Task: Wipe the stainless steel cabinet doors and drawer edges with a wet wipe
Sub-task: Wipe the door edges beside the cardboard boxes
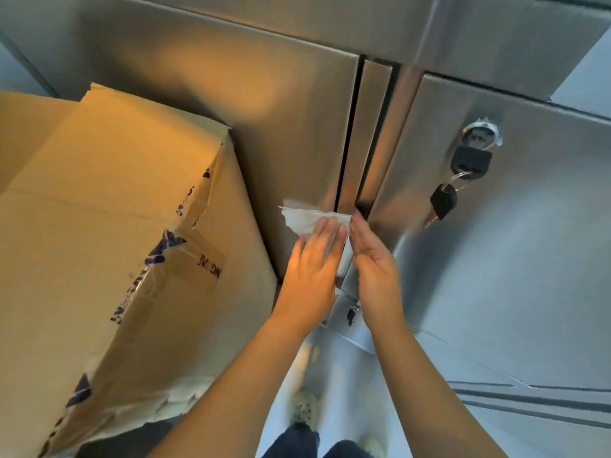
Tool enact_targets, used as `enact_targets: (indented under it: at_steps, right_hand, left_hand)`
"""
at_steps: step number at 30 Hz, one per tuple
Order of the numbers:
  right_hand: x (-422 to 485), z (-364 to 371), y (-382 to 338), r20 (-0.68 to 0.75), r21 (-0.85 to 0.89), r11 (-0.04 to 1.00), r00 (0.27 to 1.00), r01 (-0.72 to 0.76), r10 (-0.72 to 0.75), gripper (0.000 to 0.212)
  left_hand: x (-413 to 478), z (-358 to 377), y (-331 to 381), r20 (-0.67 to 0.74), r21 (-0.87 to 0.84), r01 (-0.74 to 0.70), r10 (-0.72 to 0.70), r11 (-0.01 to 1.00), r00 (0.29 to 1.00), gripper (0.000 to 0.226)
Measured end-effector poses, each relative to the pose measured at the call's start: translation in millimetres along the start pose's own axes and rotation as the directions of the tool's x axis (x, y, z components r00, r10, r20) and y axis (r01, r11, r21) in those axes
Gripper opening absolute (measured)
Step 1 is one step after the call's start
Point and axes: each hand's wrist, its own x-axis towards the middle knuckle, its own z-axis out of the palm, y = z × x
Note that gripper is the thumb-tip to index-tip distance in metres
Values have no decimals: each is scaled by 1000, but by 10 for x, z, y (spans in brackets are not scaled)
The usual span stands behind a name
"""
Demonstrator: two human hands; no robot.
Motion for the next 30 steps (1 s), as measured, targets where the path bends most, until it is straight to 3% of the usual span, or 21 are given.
enact_targets:
  at_steps: [12,26,30]
  right_hand:
    - [116,-296,691,170,-2,1000,985,-7,7,67]
    - [190,-486,2008,122,38,983,975,181,-184,69]
    - [191,-527,2353,108,20,978,972,208,-209,63]
  left_hand:
    - [-307,604,60,-42,-50,183,-185,982,982,71]
    - [-922,1946,-441,-249,-76,95,-111,993,962,80]
    - [-1086,2399,-569,-367,-81,62,-88,995,926,70]
